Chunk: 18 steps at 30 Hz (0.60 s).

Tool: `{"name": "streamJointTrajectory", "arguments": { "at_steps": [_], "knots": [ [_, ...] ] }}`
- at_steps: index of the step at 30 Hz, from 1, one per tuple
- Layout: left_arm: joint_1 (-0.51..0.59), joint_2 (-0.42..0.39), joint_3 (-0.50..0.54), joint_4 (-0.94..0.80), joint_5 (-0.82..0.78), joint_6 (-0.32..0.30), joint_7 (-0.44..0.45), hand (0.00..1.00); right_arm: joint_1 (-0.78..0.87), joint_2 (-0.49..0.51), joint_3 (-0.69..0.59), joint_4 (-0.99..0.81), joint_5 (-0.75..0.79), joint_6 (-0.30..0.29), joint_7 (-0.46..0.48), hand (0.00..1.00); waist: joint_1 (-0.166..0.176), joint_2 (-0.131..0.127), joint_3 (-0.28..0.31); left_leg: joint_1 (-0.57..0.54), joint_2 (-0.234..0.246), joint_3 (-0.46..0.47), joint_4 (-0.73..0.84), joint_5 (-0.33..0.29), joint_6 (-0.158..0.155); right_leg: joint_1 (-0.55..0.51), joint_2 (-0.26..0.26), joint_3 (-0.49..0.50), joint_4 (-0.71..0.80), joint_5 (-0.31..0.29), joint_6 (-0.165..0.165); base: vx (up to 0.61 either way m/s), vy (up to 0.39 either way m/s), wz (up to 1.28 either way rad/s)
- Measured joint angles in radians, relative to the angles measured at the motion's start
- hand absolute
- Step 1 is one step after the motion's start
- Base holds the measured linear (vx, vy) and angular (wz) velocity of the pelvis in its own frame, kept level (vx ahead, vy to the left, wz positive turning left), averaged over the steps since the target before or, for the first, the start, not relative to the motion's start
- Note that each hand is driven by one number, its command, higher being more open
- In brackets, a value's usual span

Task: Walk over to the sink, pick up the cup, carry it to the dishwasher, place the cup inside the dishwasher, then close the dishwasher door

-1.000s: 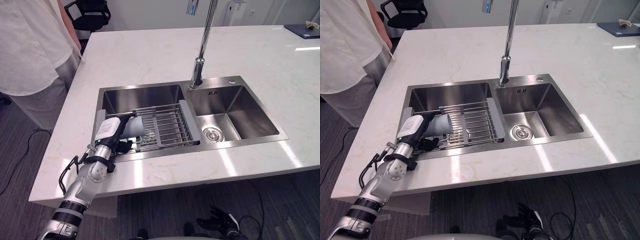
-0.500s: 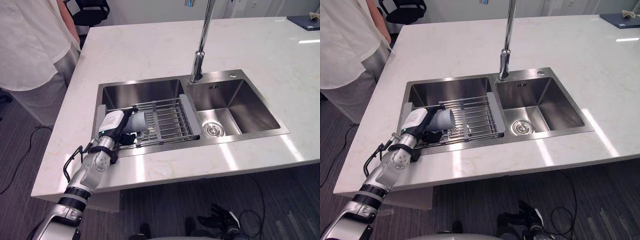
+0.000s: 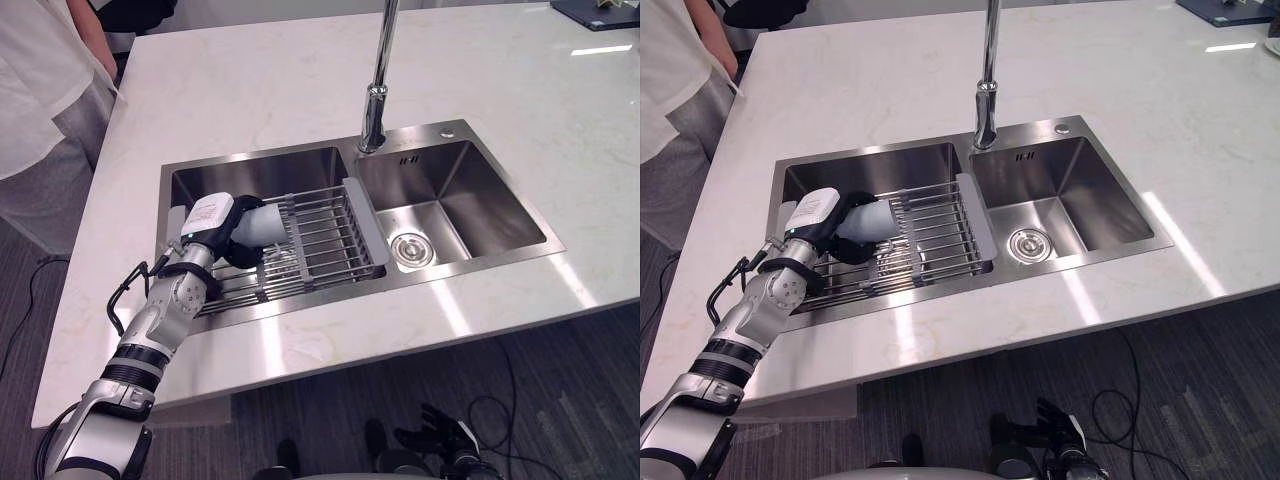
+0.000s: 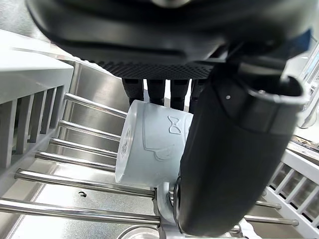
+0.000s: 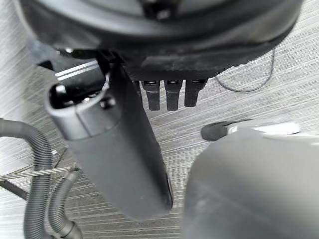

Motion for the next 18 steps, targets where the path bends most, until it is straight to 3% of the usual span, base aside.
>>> {"name": "streamJointTrajectory", "arguments": {
  "at_steps": [10,18],
  "knots": [
    [0.061,-0.003,-0.007,-0.055,-0.021,0.0,0.003,0.3,0.01,0.001,-0.001,-0.002,0.001,0.0,-0.001,0.9,0.0,0.0,0.0,0.011,0.001,-0.018,0.011,0.0,0.004,0.016,-0.001,-0.014,0.014,-0.012,-0.014,-0.06,-0.014,0.05],
    [0.193,-0.131,0.039,-0.285,-0.076,-0.008,0.078,0.3,0.027,0.003,-0.01,-0.002,0.002,0.0,-0.002,0.9,0.007,0.0,0.0,0.018,0.001,-0.036,0.007,0.001,0.004,0.031,-0.002,-0.032,0.016,-0.011,-0.004,0.01,-0.012,0.06]
  ]
}}
